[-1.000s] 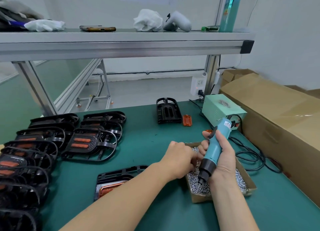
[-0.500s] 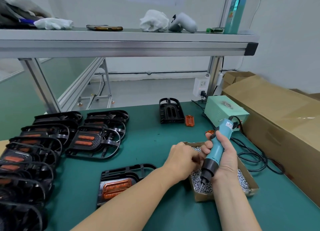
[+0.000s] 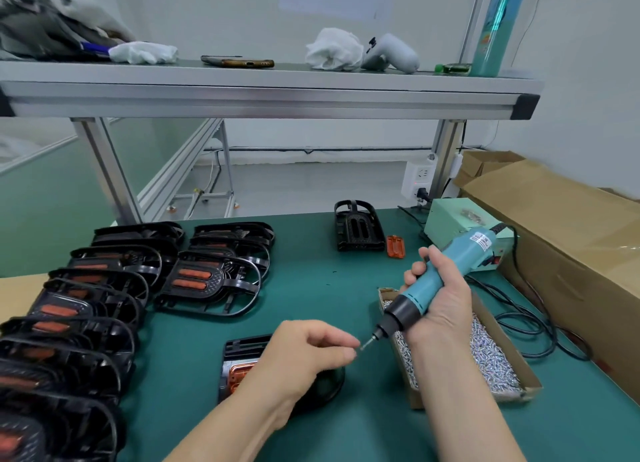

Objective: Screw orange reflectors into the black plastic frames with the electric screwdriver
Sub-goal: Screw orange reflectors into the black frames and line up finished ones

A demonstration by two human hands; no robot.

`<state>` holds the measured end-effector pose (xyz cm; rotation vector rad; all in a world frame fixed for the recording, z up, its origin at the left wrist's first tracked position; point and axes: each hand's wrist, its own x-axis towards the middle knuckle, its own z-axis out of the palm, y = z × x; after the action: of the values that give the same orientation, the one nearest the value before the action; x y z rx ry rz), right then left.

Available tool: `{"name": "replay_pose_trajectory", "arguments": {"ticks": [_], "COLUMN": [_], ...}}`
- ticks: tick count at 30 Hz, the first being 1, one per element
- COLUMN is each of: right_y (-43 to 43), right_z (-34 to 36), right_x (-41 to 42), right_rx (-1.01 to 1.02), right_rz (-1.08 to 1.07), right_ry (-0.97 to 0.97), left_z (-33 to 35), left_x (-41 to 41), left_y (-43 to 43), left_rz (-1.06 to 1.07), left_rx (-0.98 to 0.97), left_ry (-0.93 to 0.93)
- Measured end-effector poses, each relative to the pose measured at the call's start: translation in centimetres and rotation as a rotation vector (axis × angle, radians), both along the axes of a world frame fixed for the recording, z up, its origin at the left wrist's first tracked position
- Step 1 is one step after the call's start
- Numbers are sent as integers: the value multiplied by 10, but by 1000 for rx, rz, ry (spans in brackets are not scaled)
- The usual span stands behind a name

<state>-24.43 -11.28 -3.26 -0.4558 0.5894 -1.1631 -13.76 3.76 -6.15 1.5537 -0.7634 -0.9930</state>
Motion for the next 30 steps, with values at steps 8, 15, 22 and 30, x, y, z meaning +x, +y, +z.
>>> {"name": "replay_pose_trajectory", "arguments": {"ticks": [8,15,22,30], "right_y": [25,33,46,55], "right_z": [-1,-4,-4,-2], "right_x": [41,48,54,61], "right_rx": [45,-6,-72,-41], "right_rz": [-106,-151,-185,-222], "right_ry": [8,69,132,203], "left_z": [-2,-9,-11,-26], "left_x": [8,10,-3,-9], "left_y": [27,38,41,46], "left_rz": [222,297,458,593], "left_rx": [-147,-209,-242,-354], "left_ry": [587,601,345,-360]}}
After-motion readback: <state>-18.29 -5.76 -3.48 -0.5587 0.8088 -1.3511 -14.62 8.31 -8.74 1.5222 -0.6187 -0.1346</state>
